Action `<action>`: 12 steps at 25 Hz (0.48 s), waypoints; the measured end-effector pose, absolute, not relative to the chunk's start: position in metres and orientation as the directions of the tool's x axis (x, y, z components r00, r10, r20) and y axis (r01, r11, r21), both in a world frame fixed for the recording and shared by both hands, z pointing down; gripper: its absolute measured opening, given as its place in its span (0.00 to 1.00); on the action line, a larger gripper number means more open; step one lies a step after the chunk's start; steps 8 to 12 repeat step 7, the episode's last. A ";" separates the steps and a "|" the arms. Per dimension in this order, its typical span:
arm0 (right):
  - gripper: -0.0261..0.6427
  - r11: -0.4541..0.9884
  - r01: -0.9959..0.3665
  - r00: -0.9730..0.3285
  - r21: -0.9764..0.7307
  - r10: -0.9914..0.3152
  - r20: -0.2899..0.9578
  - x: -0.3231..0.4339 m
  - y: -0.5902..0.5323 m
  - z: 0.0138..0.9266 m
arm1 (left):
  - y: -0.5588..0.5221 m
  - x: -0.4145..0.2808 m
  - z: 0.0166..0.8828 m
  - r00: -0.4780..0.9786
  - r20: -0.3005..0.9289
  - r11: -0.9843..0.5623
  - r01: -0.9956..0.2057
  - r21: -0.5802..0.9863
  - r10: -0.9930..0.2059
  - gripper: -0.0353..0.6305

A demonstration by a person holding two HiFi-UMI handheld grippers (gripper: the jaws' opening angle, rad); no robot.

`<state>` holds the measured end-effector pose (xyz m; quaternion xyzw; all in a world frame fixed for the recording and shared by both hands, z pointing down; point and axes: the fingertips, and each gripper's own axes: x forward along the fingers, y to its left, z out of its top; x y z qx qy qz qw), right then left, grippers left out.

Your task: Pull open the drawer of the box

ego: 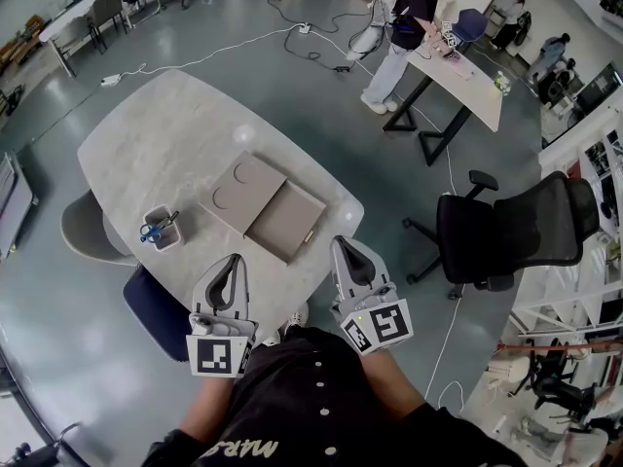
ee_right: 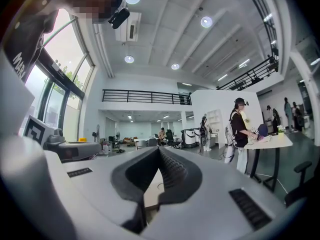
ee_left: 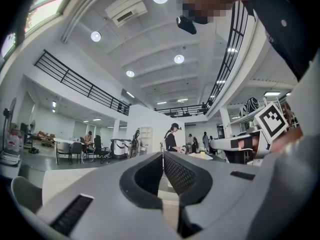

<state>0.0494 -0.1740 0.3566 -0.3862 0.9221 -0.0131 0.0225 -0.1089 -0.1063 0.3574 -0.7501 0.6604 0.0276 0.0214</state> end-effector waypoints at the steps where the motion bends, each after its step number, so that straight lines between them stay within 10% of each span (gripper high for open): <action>1: 0.03 0.701 -0.712 -0.701 -0.041 -0.713 -0.031 0.050 -0.175 0.356 | -0.107 -0.109 0.357 0.125 -0.069 -0.126 -0.992 0.005 -0.990 0.08; 12: 0.03 0.701 -0.713 -0.700 -0.037 -0.714 -0.026 0.047 -0.179 0.357 | -0.110 -0.112 0.358 0.120 -0.062 -0.121 -0.993 0.003 -0.991 0.08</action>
